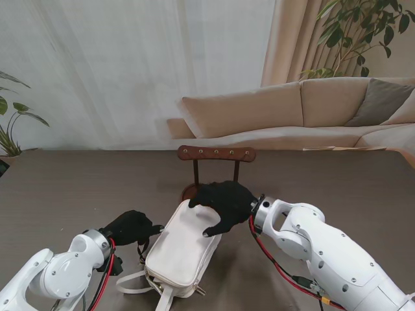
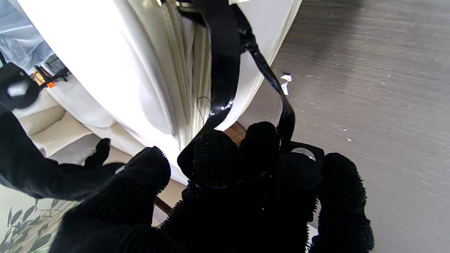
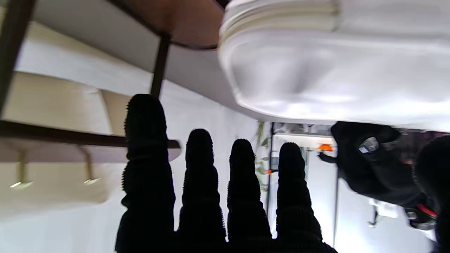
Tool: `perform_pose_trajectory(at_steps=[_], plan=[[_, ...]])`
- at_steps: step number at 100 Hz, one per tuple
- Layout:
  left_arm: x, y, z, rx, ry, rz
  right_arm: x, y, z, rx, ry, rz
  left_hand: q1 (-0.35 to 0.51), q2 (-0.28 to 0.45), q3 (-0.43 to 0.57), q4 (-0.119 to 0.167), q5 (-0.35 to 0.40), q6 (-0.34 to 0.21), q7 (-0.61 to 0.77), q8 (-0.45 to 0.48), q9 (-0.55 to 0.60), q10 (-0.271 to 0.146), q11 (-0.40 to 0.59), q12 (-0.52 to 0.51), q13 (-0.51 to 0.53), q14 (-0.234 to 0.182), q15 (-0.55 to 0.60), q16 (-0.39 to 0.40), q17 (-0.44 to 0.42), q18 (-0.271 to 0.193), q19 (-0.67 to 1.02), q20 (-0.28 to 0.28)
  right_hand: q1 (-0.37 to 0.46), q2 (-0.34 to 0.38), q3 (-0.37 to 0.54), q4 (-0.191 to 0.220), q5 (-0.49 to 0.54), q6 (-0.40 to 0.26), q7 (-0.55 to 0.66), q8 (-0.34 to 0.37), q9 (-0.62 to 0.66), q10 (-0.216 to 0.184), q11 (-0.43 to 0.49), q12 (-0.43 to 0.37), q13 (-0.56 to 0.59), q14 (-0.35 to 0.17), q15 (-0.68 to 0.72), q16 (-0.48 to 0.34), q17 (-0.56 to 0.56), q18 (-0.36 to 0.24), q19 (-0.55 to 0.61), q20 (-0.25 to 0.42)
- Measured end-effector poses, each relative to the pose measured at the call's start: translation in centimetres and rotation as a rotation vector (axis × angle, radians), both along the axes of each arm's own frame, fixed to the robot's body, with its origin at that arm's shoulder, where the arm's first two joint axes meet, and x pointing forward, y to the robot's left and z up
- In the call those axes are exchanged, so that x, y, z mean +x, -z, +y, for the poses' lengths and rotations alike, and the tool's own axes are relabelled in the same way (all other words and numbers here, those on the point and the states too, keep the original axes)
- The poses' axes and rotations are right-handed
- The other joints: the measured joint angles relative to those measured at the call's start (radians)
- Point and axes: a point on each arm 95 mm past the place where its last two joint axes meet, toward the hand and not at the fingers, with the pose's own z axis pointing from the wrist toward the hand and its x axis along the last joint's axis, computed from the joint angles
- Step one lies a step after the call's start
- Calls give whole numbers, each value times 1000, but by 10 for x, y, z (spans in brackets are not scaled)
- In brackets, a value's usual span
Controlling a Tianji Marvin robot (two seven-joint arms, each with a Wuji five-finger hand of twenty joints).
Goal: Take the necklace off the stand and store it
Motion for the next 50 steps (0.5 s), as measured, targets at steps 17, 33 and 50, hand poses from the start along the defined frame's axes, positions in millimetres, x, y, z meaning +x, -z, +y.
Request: perform_pose_trajectory(at_steps=[17, 33, 50], plan=[[-4, -3, 4, 5, -3, 11, -4, 8, 4, -49, -108, 85, 0, 0, 8, 0, 0, 0, 0, 0, 0, 0, 0, 0, 0, 0, 0, 0, 0, 0, 0, 0, -16, -21, 3, 0, -120, 14, -37, -41, -111, -4, -39, -52, -130, -29, -78, -68, -2, -50, -168, -69], [-7, -3, 6, 12, -7, 9, -5, 11, 10, -114, -147, 14, 0, 0, 8, 0, 0, 0, 0, 0, 0, 0, 0, 0, 0, 0, 0, 0, 0, 0, 0, 0, -28, -52, 3, 0, -184, 92, -55, -61, -194, 5, -16, -90, -200, -30, -112, -113, -18, -73, -291, -142], [-8, -1, 5, 8, -8, 12, -12, 16, 17, -134, -184, -19, 0, 0, 8, 0, 0, 0, 0, 0, 0, 0, 0, 0, 0, 0, 0, 0, 0, 0, 0, 0, -28, -63, 5, -19, -195, 164, -66, -111, -235, 35, -4, -103, -261, -22, -136, -150, -64, -85, -365, -168]])
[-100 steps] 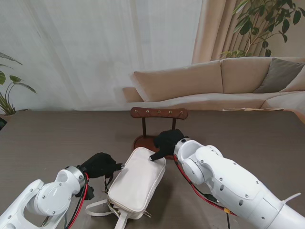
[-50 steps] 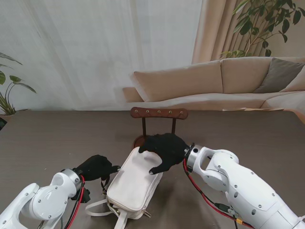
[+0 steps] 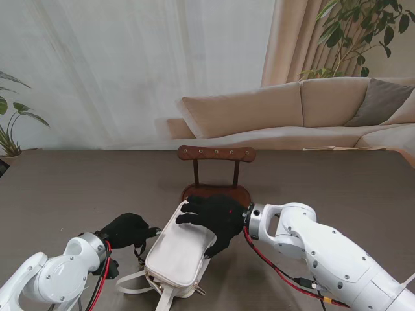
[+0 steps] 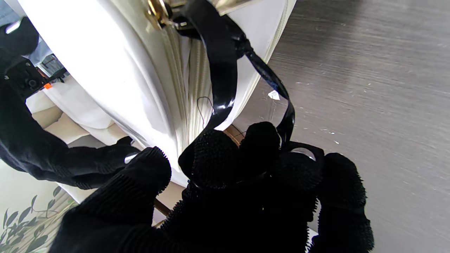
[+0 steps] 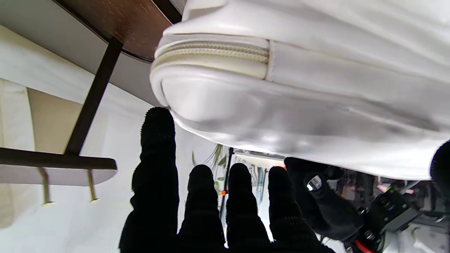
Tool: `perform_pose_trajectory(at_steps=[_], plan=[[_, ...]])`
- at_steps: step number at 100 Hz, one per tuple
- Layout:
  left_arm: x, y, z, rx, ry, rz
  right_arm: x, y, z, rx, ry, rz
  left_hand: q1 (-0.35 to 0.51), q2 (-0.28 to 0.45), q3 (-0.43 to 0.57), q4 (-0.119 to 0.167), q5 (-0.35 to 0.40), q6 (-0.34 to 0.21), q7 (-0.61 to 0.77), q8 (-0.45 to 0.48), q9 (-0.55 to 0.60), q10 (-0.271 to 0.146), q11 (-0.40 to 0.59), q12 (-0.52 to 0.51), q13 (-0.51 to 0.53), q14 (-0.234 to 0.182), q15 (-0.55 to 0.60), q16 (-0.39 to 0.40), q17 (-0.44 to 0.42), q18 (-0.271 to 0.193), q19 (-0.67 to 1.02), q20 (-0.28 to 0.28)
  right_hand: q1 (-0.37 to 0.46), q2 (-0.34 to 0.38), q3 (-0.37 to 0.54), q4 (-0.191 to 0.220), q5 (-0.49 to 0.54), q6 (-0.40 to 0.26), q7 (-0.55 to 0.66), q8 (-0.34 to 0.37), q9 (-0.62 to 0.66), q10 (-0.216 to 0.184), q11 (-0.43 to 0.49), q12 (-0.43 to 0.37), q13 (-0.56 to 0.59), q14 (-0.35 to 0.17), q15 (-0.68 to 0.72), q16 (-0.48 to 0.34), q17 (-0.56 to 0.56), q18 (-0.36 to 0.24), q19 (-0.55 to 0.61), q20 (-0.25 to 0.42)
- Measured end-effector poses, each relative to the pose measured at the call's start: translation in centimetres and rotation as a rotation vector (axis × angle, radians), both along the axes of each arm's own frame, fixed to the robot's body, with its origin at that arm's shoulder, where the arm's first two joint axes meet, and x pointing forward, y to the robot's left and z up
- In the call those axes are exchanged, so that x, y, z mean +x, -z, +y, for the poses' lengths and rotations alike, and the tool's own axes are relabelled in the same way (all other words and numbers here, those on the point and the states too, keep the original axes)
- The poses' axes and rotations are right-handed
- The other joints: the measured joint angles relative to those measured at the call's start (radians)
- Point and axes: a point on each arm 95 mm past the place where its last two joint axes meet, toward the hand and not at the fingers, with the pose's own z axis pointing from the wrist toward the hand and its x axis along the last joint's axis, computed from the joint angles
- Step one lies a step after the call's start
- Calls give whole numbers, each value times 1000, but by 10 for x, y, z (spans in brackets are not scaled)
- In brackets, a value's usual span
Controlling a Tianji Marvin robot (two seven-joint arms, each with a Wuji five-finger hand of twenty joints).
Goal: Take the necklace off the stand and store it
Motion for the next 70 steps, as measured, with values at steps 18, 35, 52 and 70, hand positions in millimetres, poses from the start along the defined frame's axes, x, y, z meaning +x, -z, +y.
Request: perform_pose_trajectory(at_steps=[18, 35, 52, 70], plan=[[0, 1, 0, -1, 4, 2, -8, 5, 7, -47, -59, -25, 0, 0, 0, 0, 0, 0, 0, 0, 0, 0, 0, 0, 0, 0, 0, 0, 0, 0, 0, 0, 1, -23, -1, -30, 0, 40, -4, -39, 0, 7, 1, -11, 0, 0, -1, -15, -2, 18, -53, -23], [-1, 0, 3, 2, 0, 4, -10, 11, 15, -38, -77, -52, 0, 0, 0, 0, 0, 0, 0, 0, 0, 0, 0, 0, 0, 0, 0, 0, 0, 0, 0, 0, 1, -47, -1, -39, 0, 100, -92, -92, -34, 28, -48, -41, -49, 2, -18, -31, -37, 8, -87, -24], [-4, 0, 3, 4, -1, 8, -12, 23, 23, -16, -61, -165, 0, 0, 0, 0, 0, 0, 0, 0, 0, 0, 0, 0, 0, 0, 0, 0, 0, 0, 0, 0, -17, -72, -14, -64, 1, 148, -242, -75, -34, 56, -80, -54, -49, 30, -22, -34, -37, 1, -116, -26], [-6, -1, 4, 7, -6, 10, -10, 34, 28, -19, -90, -135, 0, 0, 0, 0, 0, 0, 0, 0, 0, 0, 0, 0, 0, 0, 0, 0, 0, 0, 0, 0, -15, -69, -11, -62, 1, 111, -255, 129, -35, 59, 8, -33, -16, 42, -7, -33, -98, 46, -89, -24]])
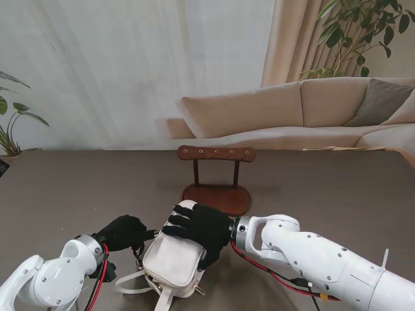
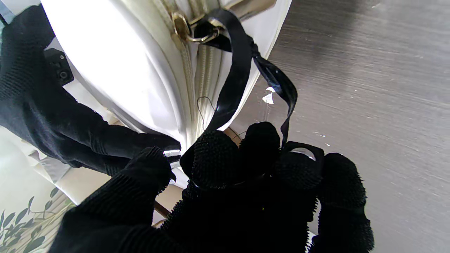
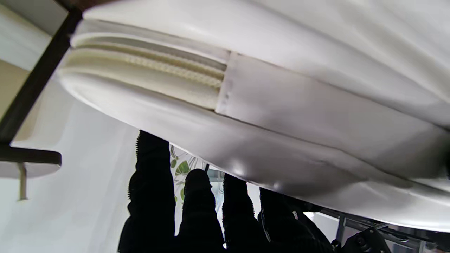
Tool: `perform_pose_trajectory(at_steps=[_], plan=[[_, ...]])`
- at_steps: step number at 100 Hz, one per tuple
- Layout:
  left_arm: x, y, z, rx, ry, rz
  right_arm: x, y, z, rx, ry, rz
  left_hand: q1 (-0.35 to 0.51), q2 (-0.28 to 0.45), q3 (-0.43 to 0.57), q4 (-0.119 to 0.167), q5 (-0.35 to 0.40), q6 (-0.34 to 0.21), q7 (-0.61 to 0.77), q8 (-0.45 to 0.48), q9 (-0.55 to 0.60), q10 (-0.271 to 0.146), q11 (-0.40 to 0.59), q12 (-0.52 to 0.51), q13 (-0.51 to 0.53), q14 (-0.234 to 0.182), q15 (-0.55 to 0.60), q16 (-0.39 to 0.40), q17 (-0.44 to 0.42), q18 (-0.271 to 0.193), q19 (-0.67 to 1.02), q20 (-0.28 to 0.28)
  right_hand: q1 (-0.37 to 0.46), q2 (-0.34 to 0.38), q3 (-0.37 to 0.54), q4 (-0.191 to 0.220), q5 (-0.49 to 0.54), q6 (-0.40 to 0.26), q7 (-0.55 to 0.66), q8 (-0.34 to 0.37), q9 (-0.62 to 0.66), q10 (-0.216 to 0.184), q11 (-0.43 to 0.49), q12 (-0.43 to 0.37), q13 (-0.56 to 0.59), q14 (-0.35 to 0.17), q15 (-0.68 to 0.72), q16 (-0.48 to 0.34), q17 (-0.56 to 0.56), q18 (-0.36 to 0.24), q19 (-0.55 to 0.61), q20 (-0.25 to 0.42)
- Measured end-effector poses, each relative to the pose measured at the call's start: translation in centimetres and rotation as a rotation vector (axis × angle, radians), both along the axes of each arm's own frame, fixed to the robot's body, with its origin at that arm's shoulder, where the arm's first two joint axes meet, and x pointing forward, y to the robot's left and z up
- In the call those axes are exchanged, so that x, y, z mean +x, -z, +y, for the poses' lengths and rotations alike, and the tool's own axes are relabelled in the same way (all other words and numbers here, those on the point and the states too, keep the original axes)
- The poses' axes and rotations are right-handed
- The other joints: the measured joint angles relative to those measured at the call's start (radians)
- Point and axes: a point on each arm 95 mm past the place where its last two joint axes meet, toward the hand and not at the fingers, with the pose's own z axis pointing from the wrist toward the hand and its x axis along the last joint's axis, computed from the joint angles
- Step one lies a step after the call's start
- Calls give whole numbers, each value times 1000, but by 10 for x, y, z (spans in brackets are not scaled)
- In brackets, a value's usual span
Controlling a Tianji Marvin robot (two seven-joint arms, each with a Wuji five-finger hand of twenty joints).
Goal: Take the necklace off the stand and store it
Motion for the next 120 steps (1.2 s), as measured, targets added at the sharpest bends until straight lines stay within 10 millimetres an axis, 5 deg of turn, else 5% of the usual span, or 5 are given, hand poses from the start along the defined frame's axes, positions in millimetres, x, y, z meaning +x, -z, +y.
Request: perform_pose_trajectory(at_steps=[32, 44, 75, 81, 120], plan=[[-4, -2, 6, 8, -17, -11, 11, -3, 9, -69, -53, -51, 0, 0, 0, 0, 0, 0, 1, 0, 0, 0, 0, 0, 0, 0, 0, 0, 0, 0, 0, 0, 11, -41, -2, 18, -56, -4, 193, -146, 1, -7, 40, 13, 56, -9, 29, 12, -10, -6, 137, 0], [-4, -3, 7, 7, -20, -15, 12, 0, 12, -32, -36, -94, 0, 0, 0, 0, 0, 0, 2, 0, 0, 0, 0, 0, 0, 0, 0, 0, 0, 0, 0, 0, 29, -52, -12, 18, -63, -87, 335, -151, 99, -72, 37, 18, 194, -18, 86, 49, -19, -23, 282, -11], [-8, -11, 13, 28, -26, -26, 18, 0, 23, 12, 3, -89, -1, 0, 0, 0, 7, -2, 26, 4, 9, -2, 11, 1, 8, -2, 18, 0, 13, 0, 5, 2, 203, -27, -451, 18, 130, -176, 395, -152, 413, -155, -56, 15, 469, -50, 123, 119, -1, -48, 613, 42], [-9, -11, 15, 33, -30, -25, 20, -1, 25, 15, 8, -89, -1, 0, 0, 0, 8, -6, 36, 10, 11, -5, 19, 2, 23, -5, 27, 1, 25, 0, 12, 2, 221, -27, -523, 19, 163, -182, 415, -216, 469, -157, -90, 15, 513, -51, 123, 128, -1, -58, 654, 49], [-9, -10, 25, 42, -87, -64, 30, -6, 40, 0, 142, -52, -12, -31, 11, 0, 21, -20, 73, 25, 41, -16, 43, 13, 52, -17, 85, 3, 64, 0, 37, 8, 227, -26, -625, 30, 253, -185, 416, -290, 566, -163, -130, 22, 606, -55, 127, 171, -1, -59, 825, 145]])
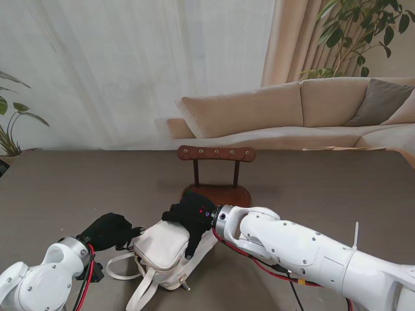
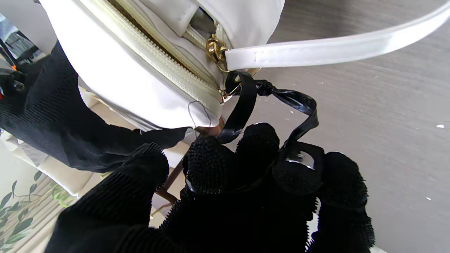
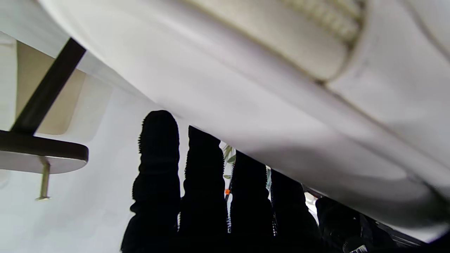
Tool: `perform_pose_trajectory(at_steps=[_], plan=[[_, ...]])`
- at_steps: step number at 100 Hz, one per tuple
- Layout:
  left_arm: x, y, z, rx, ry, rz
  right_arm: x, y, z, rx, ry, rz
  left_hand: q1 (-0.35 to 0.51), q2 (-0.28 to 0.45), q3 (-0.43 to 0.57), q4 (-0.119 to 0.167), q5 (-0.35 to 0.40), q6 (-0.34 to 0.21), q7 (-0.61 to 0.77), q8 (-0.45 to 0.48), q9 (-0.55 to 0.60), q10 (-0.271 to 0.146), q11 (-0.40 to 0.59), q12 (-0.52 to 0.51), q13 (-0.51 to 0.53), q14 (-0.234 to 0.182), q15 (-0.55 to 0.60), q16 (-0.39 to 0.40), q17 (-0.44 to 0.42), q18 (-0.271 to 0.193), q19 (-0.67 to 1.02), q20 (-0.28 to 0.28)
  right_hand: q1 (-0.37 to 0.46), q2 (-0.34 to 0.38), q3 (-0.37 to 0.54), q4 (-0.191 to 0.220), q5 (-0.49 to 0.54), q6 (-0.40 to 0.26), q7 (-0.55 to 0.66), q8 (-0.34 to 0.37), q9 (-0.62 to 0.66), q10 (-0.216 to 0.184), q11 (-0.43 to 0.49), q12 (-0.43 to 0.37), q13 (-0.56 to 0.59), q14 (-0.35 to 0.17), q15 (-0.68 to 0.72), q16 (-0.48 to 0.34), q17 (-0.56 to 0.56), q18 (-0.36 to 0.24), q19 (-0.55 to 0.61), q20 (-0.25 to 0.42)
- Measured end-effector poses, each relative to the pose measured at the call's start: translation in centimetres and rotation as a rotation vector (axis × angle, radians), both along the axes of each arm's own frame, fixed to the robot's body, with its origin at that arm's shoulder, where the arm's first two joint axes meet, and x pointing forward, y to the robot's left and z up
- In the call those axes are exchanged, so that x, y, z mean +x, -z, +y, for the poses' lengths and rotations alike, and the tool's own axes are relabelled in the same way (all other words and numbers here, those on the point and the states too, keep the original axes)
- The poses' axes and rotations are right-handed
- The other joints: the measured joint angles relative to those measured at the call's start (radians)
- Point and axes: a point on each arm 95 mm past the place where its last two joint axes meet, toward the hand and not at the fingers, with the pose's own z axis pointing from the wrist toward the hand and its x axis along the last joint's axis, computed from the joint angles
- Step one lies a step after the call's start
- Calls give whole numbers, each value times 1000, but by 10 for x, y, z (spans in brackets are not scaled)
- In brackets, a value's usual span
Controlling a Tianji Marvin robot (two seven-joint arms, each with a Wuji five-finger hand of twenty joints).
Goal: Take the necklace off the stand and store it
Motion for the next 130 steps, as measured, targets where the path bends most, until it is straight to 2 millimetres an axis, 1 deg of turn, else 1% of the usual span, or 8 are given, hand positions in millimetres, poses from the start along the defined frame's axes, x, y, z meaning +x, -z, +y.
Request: perform_pose_trajectory(at_steps=[10, 33, 41, 57, 94, 99, 119, 130], plan=[[1, -1, 1, 10, -13, -24, 0, -1, 2, -3, 44, 14, 0, 0, 4, 0, 0, 0, 0, 0, 0, 0, 0, 0, 0, 0, 0, 0, 0, 0, 0, 1, -4, 0, 0, 0, 9, 0, 0, 0, 0, -2, 0, 3, 0, -1, 0, 0, 0, 0, 9, 25], [2, -8, 5, 37, -27, -82, -1, -1, 7, -5, 141, 39, -21, 0, 20, 0, 0, -4, 0, 0, 6, -2, 0, 0, 1, -1, 3, 0, 7, 0, 0, 2, -9, 0, -1, 0, 11, 2, 0, 0, 0, -9, -14, 11, 0, -2, 0, 11, 0, 6, 20, 28], [-1, -11, 6, 41, -31, -89, 0, -2, 9, -4, 168, 48, -21, 0, 20, 0, 0, -4, 0, 0, 7, -2, 0, 0, 2, -2, 4, 0, 10, 0, 0, 2, -19, 0, -1, 0, 20, 6, 0, 0, 0, -10, -14, 17, 1, -3, 0, 21, 0, 7, 21, 49], [-12, -20, 5, 40, -15, -77, 2, -1, 12, -1, 212, 63, -21, 0, 20, 0, 0, -4, 0, 0, 7, -2, 0, 0, 2, -2, 5, 0, 11, 0, 0, 2, -45, 0, -1, 1, 32, 6, 0, 4, 0, -17, -15, 26, 1, -5, 1, 44, 0, 8, 26, 51], [-33, -38, -6, 25, 55, -110, 8, -2, 14, -7, 262, 81, -21, 0, 20, 0, -1, -2, -11, 0, 7, -3, -4, 0, 2, -2, 5, 0, 11, 0, 0, 2, -97, 0, -1, 7, 50, 12, 16, 27, 21, -22, -15, 38, 31, -6, 10, 53, 0, 11, 26, 56], [-35, -41, -7, 21, 61, -113, 9, -1, 14, -6, 268, 84, -21, 0, 20, 0, -2, -1, -19, 0, 7, -3, -6, 0, 2, -2, 5, 0, 11, 0, 0, 2, -100, 0, -1, 7, 53, 18, 16, 29, 22, -22, -15, 38, 31, -6, 15, 59, 0, 11, 26, 75], [-43, -47, -16, 11, 100, -93, 14, 2, 16, -15, 291, 87, -21, 0, 18, 0, -5, 10, -51, 0, 0, -2, -18, 0, 2, -2, 5, 0, 11, 0, 0, 2, -184, 0, -1, 8, 61, 20, 42, 41, 29, -22, -15, 63, 31, -7, 50, 72, 0, 12, 27, 75], [-47, -50, -22, 15, 124, -81, 16, 3, 16, -18, 303, 90, -21, 0, 3, 0, -7, 16, -63, 0, -4, 1, -19, 0, 2, -2, 5, 0, 11, 0, 0, 2, -198, 0, -1, 8, 63, 21, 42, 46, 33, -22, -15, 63, 32, -7, 51, 81, 0, 12, 27, 76]])
